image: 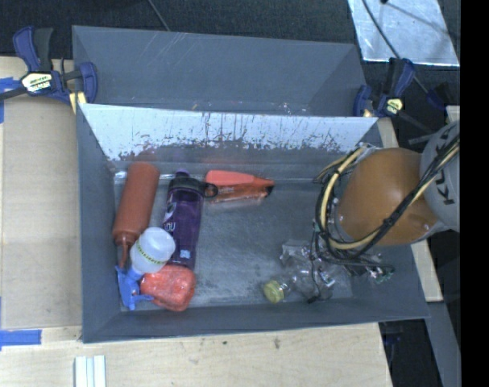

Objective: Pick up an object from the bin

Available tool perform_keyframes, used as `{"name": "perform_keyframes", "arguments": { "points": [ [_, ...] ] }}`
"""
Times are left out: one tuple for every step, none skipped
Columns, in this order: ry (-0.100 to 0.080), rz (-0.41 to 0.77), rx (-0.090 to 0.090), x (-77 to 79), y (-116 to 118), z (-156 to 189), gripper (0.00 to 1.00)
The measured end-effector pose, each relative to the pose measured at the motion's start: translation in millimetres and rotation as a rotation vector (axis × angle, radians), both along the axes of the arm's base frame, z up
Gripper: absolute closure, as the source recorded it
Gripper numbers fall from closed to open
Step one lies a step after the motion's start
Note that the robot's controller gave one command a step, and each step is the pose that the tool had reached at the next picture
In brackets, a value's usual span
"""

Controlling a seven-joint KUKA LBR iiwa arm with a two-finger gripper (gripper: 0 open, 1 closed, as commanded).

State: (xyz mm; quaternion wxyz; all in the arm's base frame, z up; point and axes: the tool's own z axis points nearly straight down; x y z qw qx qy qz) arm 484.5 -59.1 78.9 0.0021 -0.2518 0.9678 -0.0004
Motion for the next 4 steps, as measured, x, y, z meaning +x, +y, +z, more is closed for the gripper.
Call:
{"name": "perform_keyframes", "arguments": {
  "points": [
    [0.0,0.0,0.0,0.1,0,4,1.0],
    [-0.001,0.0,0.0,0.1,0,6,1.0],
    [0.004,0.0,0.001,-0.8,0,11,1.0],
    [0.011,0.0,0.001,-2.4,0,28,1.0]
  ]
}}
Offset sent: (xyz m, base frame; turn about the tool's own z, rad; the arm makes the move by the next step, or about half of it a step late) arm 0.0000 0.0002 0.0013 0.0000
